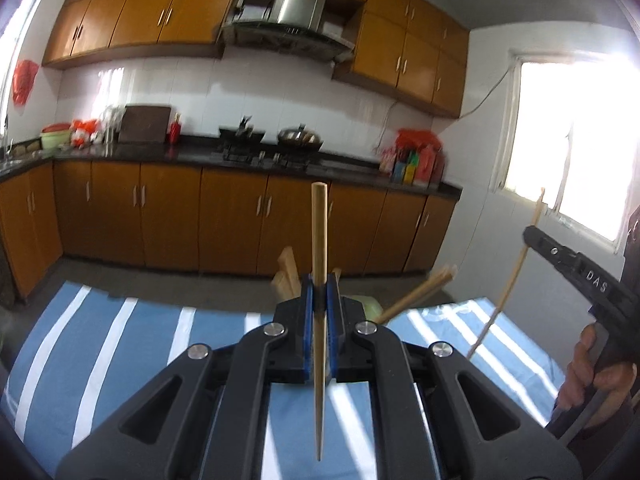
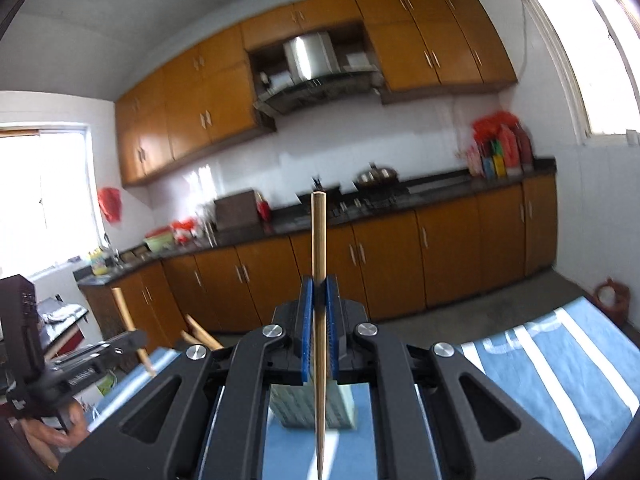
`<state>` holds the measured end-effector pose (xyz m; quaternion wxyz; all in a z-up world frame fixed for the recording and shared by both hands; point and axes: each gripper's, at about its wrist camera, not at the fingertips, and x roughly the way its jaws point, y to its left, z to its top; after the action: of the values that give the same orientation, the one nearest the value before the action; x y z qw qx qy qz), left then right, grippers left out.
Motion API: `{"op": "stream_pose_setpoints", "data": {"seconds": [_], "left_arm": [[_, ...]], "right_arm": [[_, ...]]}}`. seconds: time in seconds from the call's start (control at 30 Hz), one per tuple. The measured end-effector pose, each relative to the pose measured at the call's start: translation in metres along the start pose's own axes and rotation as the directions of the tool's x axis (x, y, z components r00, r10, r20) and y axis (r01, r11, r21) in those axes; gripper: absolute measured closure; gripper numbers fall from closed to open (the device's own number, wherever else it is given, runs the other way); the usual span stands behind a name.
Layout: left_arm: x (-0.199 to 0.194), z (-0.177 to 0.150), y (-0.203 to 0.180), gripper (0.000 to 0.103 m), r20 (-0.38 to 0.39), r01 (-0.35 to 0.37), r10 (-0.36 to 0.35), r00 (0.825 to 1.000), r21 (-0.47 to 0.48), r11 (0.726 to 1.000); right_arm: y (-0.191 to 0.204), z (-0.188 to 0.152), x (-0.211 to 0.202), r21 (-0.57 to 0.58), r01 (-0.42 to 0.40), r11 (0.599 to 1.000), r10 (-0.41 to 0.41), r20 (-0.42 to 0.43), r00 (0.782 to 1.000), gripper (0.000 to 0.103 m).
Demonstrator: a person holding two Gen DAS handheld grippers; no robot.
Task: Organize utensils
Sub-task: 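Lower both chopsticks into the green holder and open both grippers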
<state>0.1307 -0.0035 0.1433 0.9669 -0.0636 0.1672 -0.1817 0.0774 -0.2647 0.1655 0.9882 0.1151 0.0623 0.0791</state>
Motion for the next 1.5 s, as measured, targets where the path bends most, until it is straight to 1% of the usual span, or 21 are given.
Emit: {"op": "stream_pose_setpoints", "data": {"seconds": [0.07,0.13,0.23,0.3,0.4,0.47,0.53,0.67,0.8,0.93,1.0,1.03,1.07,1.1,1.23,1.3,1.33,1.37,1.4,1.43,1.5], "left_arm": [[0.003,0.016,-0.009,0.096,0.058,0.003,-0.003,0.998,0.003,1.0],[0.007,0.031,-0.016,0.096,0.115,0.001,0.0,0.993,-0.008,1.0],[0.02,0.052,-0.023,0.096,0.219,-0.031,0.041,0.975,-0.046,0.998],[0.028,0.058,-0.026,0.096,0.26,-0.058,0.073,0.963,-0.063,0.996],[0.04,0.061,-0.029,0.096,0.302,-0.085,0.103,0.948,-0.074,0.994],[0.051,0.059,-0.033,0.096,0.326,-0.115,0.127,0.937,-0.055,0.992],[0.061,0.055,-0.034,0.096,0.326,-0.139,0.143,0.934,-0.037,0.99],[0.086,0.044,-0.026,0.096,0.295,-0.134,0.143,0.945,-0.05,0.99],[0.1,0.032,-0.016,0.096,0.261,-0.143,0.156,0.953,-0.066,0.987],[0.103,0.021,-0.006,0.096,0.222,-0.146,0.162,0.962,-0.084,0.986],[0.097,0.018,-0.002,0.093,0.213,-0.146,0.163,0.963,-0.094,0.985],[0.095,0.017,-0.001,0.092,0.21,-0.146,0.163,0.964,-0.094,0.985],[0.091,0.017,-0.001,0.092,0.209,-0.147,0.164,0.964,-0.095,0.985],[0.088,0.017,-0.001,0.088,0.211,-0.147,0.165,0.963,-0.096,0.984],[0.073,0.023,-0.001,0.084,0.221,-0.148,0.168,0.961,-0.104,0.984],[0.063,0.026,0.001,0.076,0.222,-0.145,0.168,0.961,-0.113,0.983],[0.056,0.026,0.003,0.072,0.222,-0.143,0.166,0.961,-0.117,0.983],[0.051,0.025,0.004,0.066,0.221,-0.144,0.168,0.961,-0.117,0.983],[0.046,0.024,0.005,0.062,0.22,-0.149,0.171,0.96,-0.115,0.982],[0.037,0.021,0.007,0.059,0.217,-0.149,0.17,0.961,-0.109,0.983],[0.027,0.016,0.01,0.051,0.205,-0.154,0.171,0.964,-0.1,0.983]], "right_arm": [[0.009,0.01,0.003,-0.014,-0.007,1.0,0.008,0.05,0.999,0.096],[0.018,0.021,0.009,-0.029,-0.006,1.0,0.01,0.127,0.992,0.096],[0.023,0.028,0.025,-0.032,0.013,0.999,-0.006,0.202,0.979,0.096],[0.025,0.026,0.039,-0.037,0.039,0.999,-0.029,0.24,0.97,0.096],[0.026,0.017,0.06,-0.049,0.084,0.995,-0.068,0.261,0.963,0.096],[0.023,0.009,0.072,-0.046,0.107,0.993,-0.092,0.253,0.963,0.096],[0.018,-0.002,0.088,-0.031,0.122,0.992,-0.112,0.226,0.968,0.096],[0.013,-0.016,0.105,-0.02,0.144,0.989,-0.138,0.195,0.971,0.096],[0.013,-0.029,0.113,-0.032,0.153,0.988,-0.145,0.17,0.975,0.096],[0.012,-0.041,0.115,-0.032,0.143,0.989,-0.138,0.111,0.984,0.095],[0.01,-0.043,0.11,-0.025,0.137,0.99,-0.134,0.096,0.986,0.094],[0.01,-0.042,0.108,-0.021,0.135,0.991,-0.132,0.091,0.987,0.09],[0.01,-0.041,0.105,-0.016,0.134,0.991,-0.132,0.091,0.987,0.084],[0.01,-0.04,0.102,-0.013,0.131,0.991,-0.129,0.092,0.987,0.082],[0.011,-0.031,0.086,-0.014,0.125,0.992,-0.123,0.095,0.988,0.079],[0.011,-0.027,0.078,-0.016,0.128,0.992,-0.126,0.094,0.988,0.072],[0.012,-0.025,0.074,-0.018,0.126,0.992,-0.124,0.092,0.988,0.066],[0.012,-0.024,0.07,-0.021,0.125,0.992,-0.122,0.091,0.988,0.061],[0.012,-0.024,0.065,-0.026,0.127,0.992,-0.124,0.089,0.988,0.059],[0.012,-0.024,0.057,-0.035,0.13,0.991,-0.127,0.085,0.988,0.055],[0.012,-0.027,0.048,-0.043,0.127,0.991,-0.124,0.073,0.99,0.047]]}}
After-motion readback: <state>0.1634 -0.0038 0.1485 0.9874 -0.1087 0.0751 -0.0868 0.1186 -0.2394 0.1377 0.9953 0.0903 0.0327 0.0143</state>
